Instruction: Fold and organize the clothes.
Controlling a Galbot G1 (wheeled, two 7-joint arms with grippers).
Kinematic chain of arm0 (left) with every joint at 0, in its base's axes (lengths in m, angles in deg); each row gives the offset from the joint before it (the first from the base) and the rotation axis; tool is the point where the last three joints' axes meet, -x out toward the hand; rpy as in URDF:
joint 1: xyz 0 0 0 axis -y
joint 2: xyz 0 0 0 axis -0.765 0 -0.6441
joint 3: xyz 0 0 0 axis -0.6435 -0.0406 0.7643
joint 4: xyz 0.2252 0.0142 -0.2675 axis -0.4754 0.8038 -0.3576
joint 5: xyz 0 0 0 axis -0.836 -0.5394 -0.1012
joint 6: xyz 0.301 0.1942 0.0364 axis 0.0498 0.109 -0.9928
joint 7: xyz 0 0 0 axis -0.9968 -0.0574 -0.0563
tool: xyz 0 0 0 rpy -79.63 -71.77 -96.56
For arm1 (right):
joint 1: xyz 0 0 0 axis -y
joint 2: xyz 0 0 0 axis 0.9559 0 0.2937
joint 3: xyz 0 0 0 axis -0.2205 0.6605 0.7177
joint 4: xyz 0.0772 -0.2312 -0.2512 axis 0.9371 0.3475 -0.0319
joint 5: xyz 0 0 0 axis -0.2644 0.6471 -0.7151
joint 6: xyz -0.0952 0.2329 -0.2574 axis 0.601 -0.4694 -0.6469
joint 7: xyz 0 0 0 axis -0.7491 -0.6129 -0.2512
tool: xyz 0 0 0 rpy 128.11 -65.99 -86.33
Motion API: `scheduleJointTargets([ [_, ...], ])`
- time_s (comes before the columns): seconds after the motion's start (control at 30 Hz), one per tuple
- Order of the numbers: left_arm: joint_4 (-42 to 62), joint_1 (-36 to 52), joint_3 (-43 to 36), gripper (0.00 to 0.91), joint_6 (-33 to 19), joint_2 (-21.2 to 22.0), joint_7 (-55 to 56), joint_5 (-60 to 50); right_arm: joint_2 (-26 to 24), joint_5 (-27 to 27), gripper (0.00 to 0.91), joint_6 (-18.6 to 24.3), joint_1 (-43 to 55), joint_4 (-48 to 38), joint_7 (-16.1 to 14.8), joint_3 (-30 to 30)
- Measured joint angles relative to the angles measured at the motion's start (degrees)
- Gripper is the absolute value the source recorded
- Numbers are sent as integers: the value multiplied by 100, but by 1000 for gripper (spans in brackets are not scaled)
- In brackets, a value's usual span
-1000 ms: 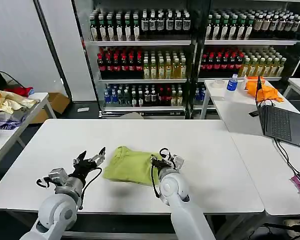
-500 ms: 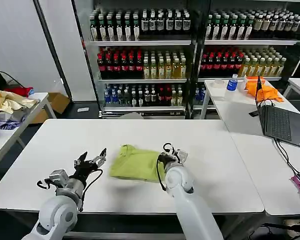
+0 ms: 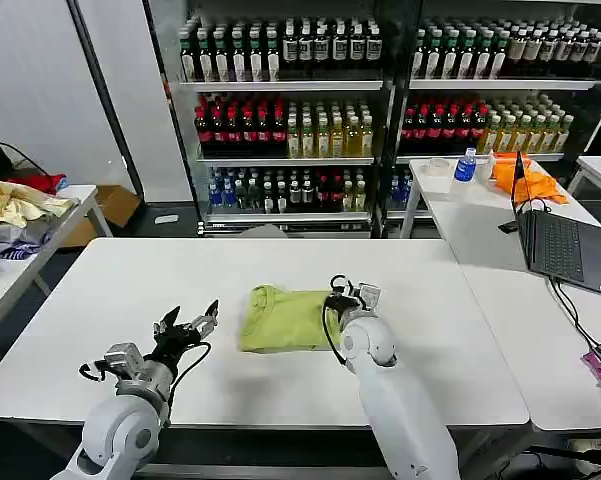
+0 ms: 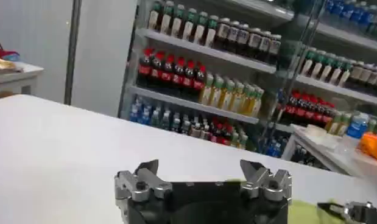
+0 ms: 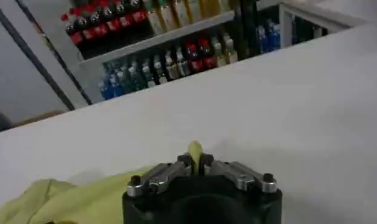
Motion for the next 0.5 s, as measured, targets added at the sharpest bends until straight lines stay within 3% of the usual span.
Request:
scheduleJointTargets([
  [0.5, -189, -125, -60, 907, -109, -120, -124, -387, -865, -2000, 907, 1461, -1622, 1858, -739, -203],
])
